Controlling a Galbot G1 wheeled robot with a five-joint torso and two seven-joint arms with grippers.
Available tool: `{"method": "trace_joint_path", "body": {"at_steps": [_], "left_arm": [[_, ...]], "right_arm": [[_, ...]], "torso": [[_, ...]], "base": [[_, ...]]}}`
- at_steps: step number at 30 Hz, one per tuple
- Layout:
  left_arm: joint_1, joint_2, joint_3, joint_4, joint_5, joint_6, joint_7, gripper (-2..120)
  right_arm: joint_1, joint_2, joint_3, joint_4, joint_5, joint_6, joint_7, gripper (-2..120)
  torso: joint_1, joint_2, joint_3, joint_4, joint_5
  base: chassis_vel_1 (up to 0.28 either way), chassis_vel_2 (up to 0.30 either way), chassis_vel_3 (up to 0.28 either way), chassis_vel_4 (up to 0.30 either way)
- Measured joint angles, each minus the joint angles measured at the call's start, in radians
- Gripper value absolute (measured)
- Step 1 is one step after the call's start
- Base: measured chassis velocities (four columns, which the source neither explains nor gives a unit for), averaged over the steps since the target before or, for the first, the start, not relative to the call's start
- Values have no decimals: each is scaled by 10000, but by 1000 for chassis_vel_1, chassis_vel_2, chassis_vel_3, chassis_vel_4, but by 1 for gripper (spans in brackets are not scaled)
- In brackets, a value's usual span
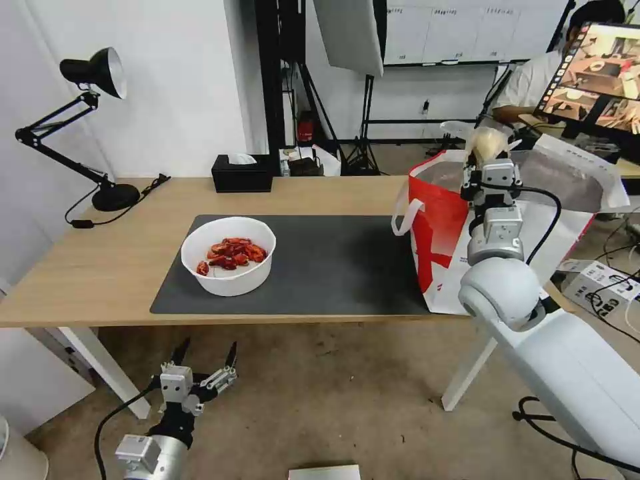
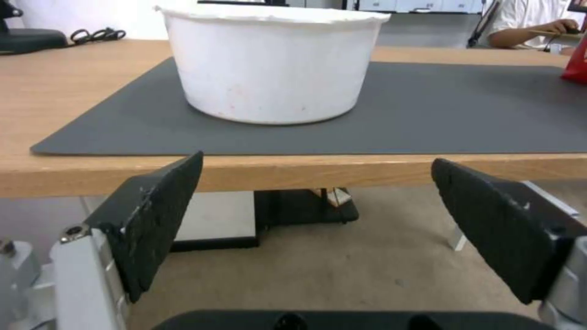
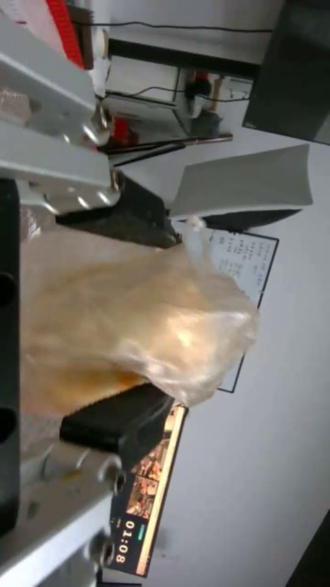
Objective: Pick up the trash from the table and place it into the takeout bag.
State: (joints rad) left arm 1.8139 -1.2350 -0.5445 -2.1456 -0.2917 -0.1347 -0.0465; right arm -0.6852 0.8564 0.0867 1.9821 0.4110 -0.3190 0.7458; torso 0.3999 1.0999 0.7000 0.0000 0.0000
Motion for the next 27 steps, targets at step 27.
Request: {"method": "trace_joint_path", "body": {"at_steps": [27], "left_arm": [[106, -38, -57, -163, 78, 25, -2, 100]], "right_arm": [[-438, -314, 75, 1439, 2583, 795, -1133, 100]], "torso": [[0, 0, 0, 2, -1]], "base": [[0, 0, 0, 0]]}}
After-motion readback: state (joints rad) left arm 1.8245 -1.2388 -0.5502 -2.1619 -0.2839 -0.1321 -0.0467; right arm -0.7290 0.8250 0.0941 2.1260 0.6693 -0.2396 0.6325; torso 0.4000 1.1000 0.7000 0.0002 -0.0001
